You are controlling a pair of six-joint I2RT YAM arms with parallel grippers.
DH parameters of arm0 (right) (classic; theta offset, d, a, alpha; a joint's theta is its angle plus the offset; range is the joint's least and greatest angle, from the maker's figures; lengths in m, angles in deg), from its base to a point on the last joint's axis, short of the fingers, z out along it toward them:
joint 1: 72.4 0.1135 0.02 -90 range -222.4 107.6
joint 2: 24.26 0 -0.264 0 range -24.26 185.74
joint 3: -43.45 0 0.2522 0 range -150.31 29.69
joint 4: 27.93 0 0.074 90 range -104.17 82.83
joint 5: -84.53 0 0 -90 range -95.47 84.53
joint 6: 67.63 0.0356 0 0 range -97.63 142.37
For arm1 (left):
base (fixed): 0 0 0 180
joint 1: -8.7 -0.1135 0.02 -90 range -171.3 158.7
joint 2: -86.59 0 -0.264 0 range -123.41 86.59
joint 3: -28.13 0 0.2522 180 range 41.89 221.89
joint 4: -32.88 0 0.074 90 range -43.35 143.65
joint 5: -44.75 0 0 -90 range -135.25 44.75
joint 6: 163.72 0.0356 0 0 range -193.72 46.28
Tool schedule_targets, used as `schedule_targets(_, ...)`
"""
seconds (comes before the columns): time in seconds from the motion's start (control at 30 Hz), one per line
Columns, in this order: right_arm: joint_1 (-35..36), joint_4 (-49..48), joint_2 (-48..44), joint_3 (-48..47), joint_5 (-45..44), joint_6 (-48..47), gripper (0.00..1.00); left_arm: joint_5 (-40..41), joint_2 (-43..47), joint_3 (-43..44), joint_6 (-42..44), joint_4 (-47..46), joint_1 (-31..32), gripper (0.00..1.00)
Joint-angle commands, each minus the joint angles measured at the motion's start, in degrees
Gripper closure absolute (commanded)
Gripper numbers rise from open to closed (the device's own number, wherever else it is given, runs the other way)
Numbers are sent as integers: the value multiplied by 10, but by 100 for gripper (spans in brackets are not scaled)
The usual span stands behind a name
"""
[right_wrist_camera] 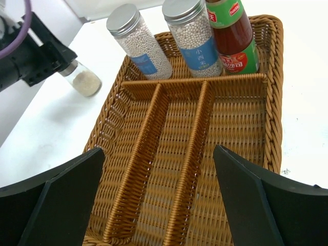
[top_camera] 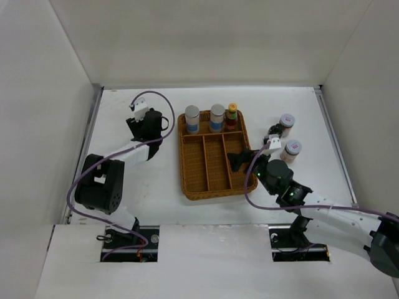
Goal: Organize the condiment bottles
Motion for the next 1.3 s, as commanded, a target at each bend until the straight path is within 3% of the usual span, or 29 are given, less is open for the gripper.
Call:
schedule_targets(0.0, 6, -36, 4, -5, 8, 1, 5, 52, 79, -21, 34, -74, 17, 59)
schedule_targets(0.23, 4, -35, -7, -1, 1, 1, 5, 84, 209, -100, 61, -90, 115, 62)
schedule_targets(0.43, -16, -34, -25, 8, -11, 5, 6, 65, 281, -87, 52, -36, 239, 62)
schedule_targets(0.6, -33, -31, -41, 16, -35, 11, 6, 27, 221, -49, 38, -48, 299, 62)
schedule_targets(0.93, -74, 16, -100, 25, -87, 18, 4, -15, 85, -62, 36, -173, 298, 59)
schedule_targets(1.07, -92, 38, -97, 8, -113, 16, 0, -11, 39, -78, 38, -224, 303, 46)
schedule_targets(1.27, -159, 99, -40, -71, -137, 16, 0, -6, 52, -107, 35, -231, 309, 10)
